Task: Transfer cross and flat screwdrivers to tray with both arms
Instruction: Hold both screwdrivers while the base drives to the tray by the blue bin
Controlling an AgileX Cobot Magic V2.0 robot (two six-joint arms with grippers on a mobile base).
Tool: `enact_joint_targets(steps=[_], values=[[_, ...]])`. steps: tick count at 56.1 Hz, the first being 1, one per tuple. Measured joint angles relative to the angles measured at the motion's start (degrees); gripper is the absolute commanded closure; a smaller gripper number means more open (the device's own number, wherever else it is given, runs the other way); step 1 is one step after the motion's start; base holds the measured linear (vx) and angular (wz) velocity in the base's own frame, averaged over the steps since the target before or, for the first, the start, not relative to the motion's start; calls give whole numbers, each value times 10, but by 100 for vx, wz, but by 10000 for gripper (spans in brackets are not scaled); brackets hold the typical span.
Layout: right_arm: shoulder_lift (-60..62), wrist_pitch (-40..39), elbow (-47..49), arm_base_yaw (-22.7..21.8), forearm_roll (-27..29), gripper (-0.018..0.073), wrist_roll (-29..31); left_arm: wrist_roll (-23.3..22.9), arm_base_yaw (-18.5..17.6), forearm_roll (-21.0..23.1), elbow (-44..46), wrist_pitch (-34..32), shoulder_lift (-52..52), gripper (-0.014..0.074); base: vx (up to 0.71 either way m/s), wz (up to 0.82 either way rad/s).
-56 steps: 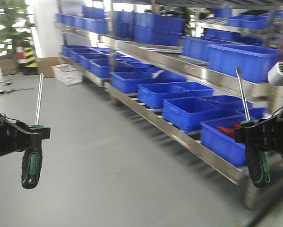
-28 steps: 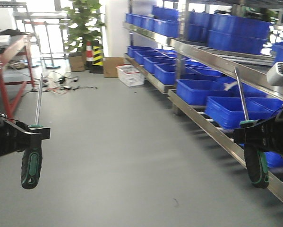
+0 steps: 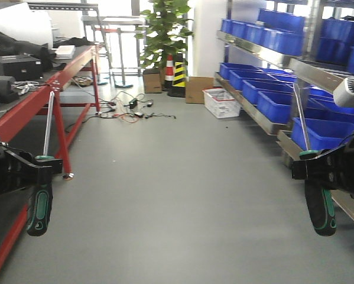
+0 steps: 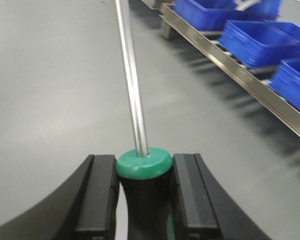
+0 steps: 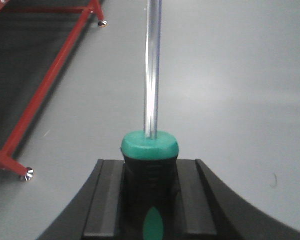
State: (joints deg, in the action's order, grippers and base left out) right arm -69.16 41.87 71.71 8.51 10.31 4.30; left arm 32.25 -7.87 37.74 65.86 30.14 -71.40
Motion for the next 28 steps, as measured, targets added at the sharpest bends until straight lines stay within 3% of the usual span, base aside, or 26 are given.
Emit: enact_joint_targets(steps=[28], values=[[0, 0, 0, 0, 1, 568, 0, 0, 0, 0, 0, 0, 0, 597, 58, 24]])
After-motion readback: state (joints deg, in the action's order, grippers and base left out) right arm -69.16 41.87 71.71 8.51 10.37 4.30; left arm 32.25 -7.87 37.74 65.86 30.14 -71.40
